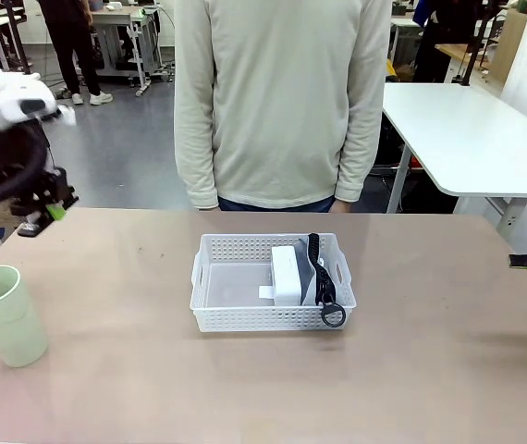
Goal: Efficiently arrange items inside the basket to fit them all.
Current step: Pick up the Stapler and place it inside the Organizing basket.
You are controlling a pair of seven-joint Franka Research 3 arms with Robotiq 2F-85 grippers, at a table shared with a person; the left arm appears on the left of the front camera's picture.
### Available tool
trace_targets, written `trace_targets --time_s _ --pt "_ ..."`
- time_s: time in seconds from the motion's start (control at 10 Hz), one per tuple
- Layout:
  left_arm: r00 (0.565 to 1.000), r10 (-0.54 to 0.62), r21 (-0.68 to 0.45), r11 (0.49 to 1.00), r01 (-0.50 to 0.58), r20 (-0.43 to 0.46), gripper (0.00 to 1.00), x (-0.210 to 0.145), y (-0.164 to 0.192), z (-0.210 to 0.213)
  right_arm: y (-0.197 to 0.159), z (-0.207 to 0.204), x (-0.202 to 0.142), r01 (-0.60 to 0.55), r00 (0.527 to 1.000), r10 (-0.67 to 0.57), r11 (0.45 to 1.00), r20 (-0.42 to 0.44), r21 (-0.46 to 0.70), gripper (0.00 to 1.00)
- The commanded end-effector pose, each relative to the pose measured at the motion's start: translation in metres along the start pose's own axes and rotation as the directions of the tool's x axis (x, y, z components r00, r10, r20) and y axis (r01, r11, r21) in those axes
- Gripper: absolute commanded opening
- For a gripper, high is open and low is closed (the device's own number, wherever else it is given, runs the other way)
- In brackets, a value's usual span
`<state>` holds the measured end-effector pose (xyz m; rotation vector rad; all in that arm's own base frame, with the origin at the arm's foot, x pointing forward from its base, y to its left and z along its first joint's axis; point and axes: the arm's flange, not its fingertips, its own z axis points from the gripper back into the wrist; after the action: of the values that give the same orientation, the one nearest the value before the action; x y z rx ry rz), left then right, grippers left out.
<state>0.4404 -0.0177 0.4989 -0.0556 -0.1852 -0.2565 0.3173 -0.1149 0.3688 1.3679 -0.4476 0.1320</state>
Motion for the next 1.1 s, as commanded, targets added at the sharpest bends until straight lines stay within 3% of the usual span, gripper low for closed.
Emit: trace_targets --time_s 0.0,0.1,0.2,0.5,0.6,0.8,1.0 --pt "0.994 -0.047 -0.096 0.994 0.057 0.103 0.0 -0.035 0.006 0.024 0.002 0.002 -0.005 -0.019 1.0 0.02 1.0 -0.013 0.005 1.0" --pt "0.981 0.072 -0.127 0.991 -0.05 0.181 0.0 -0.037 0.022 0.034 0.002 0.002 -0.005 -0.019 1.0 0.02 1.0 -0.013 0.005 1.0" --pt "0.998 -0.02 -0.034 0.999 0.022 0.057 0.0 -0.018 -0.004 0.029 0.002 0.002 -0.005 -0.019 1.0 0.02 1.0 -0.013 0.005 1.0" --pt "0.998 -0.02 -0.034 0.999 0.022 0.057 0.0 -0.018 -0.004 0.029 0.002 0.002 -0.005 -0.019 1.0 0.02 1.0 -0.013 0.005 1.0" --pt "0.997 -0.01 -0.059 0.998 0.014 0.073 0.37 -0.027 -0.002 0.029 0.002 0.002 -0.005 -0.019 1.0 0.02 1.0 -0.013 0.005 1.0" --pt "0.977 -0.165 -0.003 0.986 0.167 0.136 0.37 0.014 -0.091 0.032 0.002 0.002 -0.005 -0.019 1.0 0.02 1.0 -0.013 0.005 1.0" --pt "0.908 -0.408 -0.007 0.912 0.41 0.091 0.37 0.052 -0.199 0.01 0.002 0.002 -0.005 -0.019 1.0 0.02 1.0 -0.013 0.005 1.0"
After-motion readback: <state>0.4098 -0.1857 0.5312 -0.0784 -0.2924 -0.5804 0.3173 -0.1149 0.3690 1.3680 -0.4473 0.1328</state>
